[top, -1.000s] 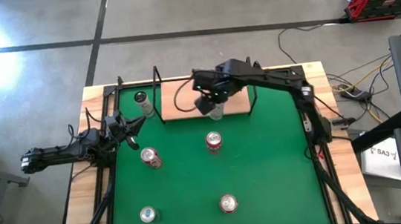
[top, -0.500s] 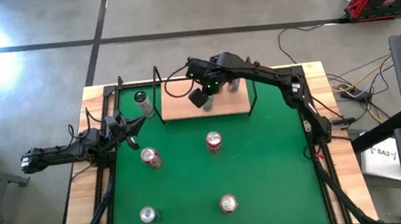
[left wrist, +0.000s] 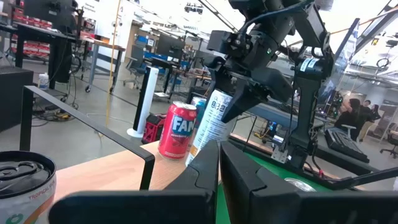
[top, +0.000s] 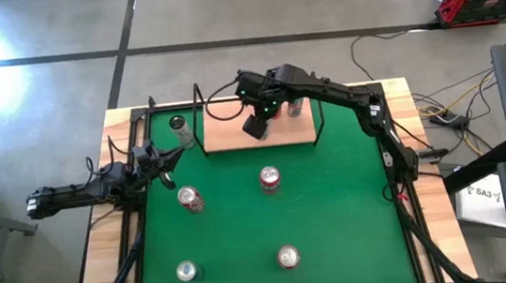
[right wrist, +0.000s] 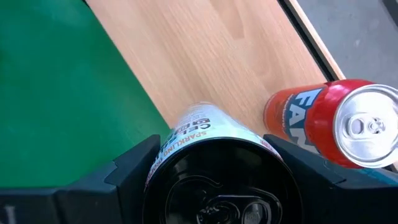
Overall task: Place canned beverage on shelf
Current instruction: Put the bottom white-yellow soda can on the shelf
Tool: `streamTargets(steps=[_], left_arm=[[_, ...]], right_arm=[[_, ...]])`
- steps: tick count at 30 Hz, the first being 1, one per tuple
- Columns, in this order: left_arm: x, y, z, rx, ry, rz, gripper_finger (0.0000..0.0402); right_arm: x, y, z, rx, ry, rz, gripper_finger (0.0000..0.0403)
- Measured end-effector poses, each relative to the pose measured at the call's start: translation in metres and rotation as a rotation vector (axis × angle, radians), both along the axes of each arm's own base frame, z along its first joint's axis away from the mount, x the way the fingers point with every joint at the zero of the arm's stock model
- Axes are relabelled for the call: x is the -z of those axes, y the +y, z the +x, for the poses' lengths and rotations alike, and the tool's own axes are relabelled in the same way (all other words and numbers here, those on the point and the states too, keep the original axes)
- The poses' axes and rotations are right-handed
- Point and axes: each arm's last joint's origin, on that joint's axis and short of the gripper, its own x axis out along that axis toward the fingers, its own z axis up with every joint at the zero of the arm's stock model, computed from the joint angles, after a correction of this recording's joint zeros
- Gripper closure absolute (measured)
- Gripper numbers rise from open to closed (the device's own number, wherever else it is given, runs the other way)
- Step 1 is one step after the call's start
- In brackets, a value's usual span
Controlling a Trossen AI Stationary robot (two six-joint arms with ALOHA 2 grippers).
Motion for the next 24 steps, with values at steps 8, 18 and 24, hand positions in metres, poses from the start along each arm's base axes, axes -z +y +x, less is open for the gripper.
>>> streamTargets(steps=[8, 18, 24], left_arm=[[0.000, 0.000, 0.000, 0.000, 0.000, 0.000, 0.0402], [0.000, 0.000, 0.000, 0.000, -0.001, 0.000, 0.0402], [0.000, 0.000, 0.000, 0.000, -0.002, 0.000, 0.0402]], right_arm=[[0.008, -0.002, 0.004, -0.004, 0.017, -0.005, 0.0142], [0.026, -0.006, 0.015, -0.004, 0.043, -0.006, 0.0142], [0.026, -0.006, 0.017, 0.010, 0.036, -0.027, 0.0113]])
